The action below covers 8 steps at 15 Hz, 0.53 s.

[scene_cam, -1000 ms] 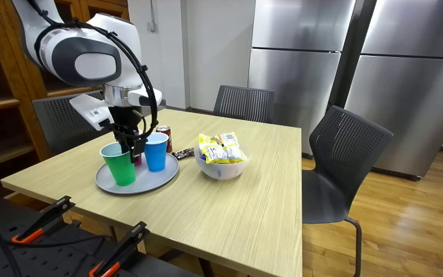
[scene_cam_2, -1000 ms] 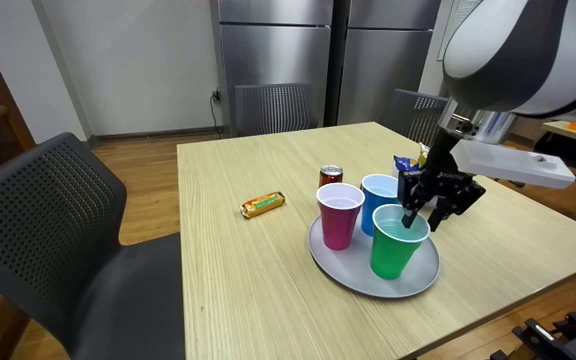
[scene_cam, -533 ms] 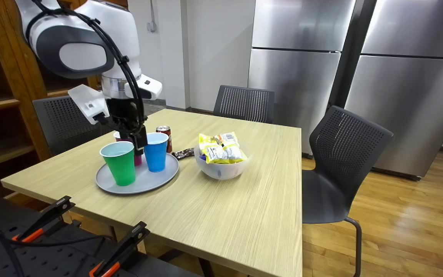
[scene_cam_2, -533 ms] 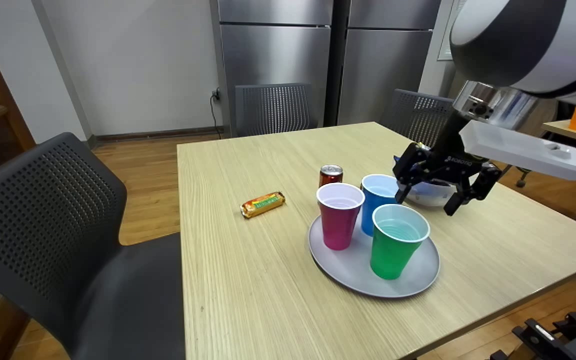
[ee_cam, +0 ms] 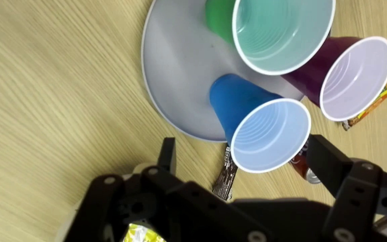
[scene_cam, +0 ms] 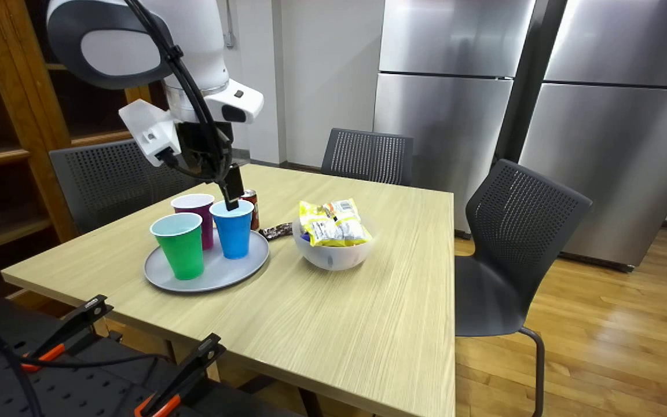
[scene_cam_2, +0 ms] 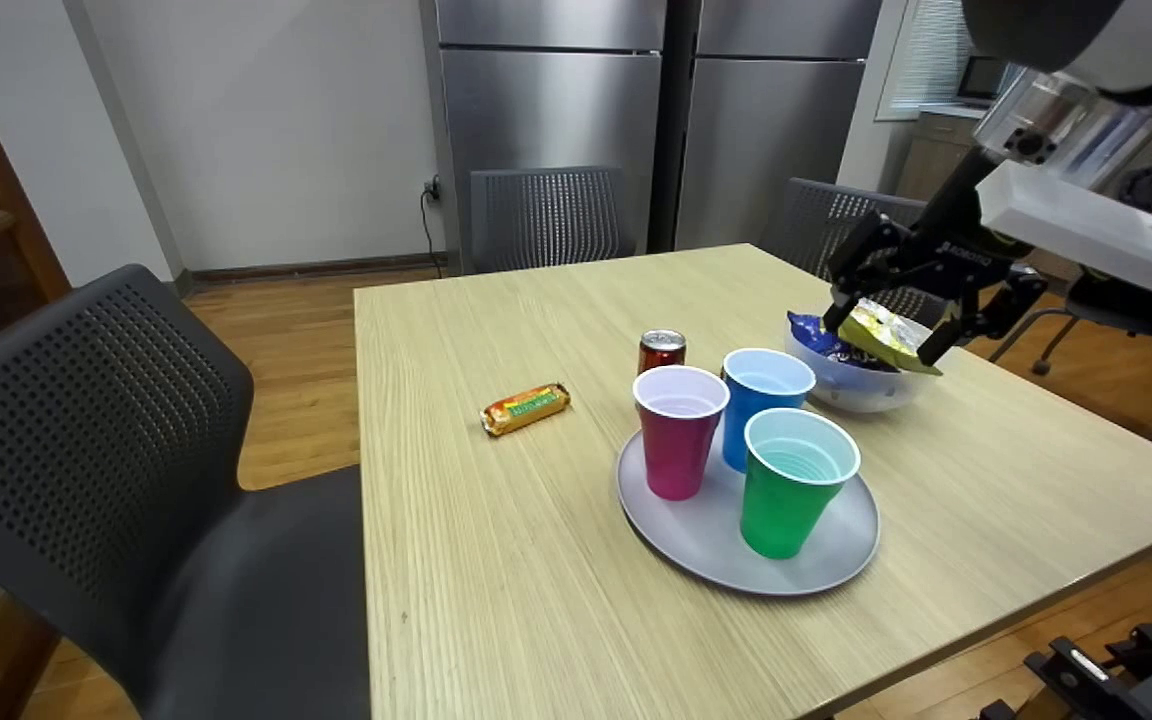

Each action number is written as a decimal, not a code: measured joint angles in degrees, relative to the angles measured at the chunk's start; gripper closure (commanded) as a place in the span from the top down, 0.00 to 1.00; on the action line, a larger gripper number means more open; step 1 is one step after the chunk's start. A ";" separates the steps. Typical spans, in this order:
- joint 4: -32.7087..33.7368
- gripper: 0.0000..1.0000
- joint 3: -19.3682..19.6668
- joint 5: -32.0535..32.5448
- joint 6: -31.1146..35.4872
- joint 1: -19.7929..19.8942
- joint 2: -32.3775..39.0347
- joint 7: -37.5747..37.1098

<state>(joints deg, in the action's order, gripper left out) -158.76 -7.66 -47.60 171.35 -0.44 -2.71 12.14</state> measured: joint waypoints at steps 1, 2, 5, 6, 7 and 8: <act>-0.09 1.00 0.71 -0.20 0.00 0.28 -0.72 0.88; -0.03 1.00 1.41 -0.34 0.00 0.63 -1.35 1.90; -0.01 1.00 3.75 -0.42 -0.11 1.69 -3.41 5.11; -0.05 1.00 4.47 -0.42 -0.20 2.06 -4.21 6.16; 0.00 1.00 5.14 -0.42 -0.23 2.47 -4.85 7.23; 0.02 1.00 5.77 -0.35 -0.26 2.97 -5.38 7.88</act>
<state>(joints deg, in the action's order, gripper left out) -158.75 -1.89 -47.96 171.09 2.52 -8.08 20.02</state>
